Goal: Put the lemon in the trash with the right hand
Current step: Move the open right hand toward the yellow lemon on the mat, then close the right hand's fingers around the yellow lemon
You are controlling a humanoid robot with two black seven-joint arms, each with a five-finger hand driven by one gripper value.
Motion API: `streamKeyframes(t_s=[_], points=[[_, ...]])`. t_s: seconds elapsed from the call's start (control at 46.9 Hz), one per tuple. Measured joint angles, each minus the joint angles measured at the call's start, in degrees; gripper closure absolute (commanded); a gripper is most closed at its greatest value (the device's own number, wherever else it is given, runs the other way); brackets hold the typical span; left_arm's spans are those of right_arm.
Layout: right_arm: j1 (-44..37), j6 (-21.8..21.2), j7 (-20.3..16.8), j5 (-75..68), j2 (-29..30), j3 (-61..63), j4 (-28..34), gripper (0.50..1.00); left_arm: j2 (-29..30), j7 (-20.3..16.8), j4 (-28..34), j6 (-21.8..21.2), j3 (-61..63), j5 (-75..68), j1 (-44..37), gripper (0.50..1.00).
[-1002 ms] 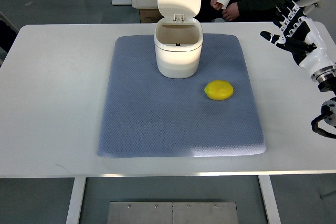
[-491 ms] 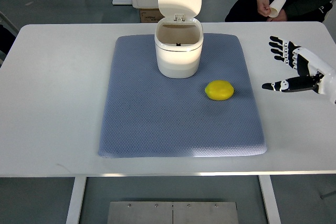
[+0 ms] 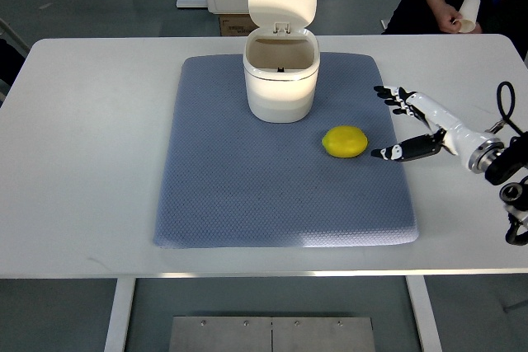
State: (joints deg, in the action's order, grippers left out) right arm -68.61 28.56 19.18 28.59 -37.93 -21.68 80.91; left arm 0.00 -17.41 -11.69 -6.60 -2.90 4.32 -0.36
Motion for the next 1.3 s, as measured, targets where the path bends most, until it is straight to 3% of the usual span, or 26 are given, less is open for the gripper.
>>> streamKeyframes(t_s=[0.085,0.192,0.725,1.301], points=[[-3.0,4.1,0.0,-0.4,3.2,-6.0,-0.1,0.582,0.0,0.0,0.0,0.0,0.0,0.0,0.0,0.5],[-3.9,6.3,-0.1,-0.7,6.1,-8.4,-0.5,0.58,0.0,0.0,0.0,0.0,0.0,0.0,0.0,0.5],[-4.8,6.5,-4.0,-3.2,11.5,-8.9,-4.7,0.584,0.0,0.0,0.0,0.0,0.0,0.0,0.0,0.5],[-5.1,6.4,-5.8,-4.0,13.7,-9.9,-7.2,0.638,0.0,0.0,0.0,0.0,0.0,0.0,0.0,0.5]])
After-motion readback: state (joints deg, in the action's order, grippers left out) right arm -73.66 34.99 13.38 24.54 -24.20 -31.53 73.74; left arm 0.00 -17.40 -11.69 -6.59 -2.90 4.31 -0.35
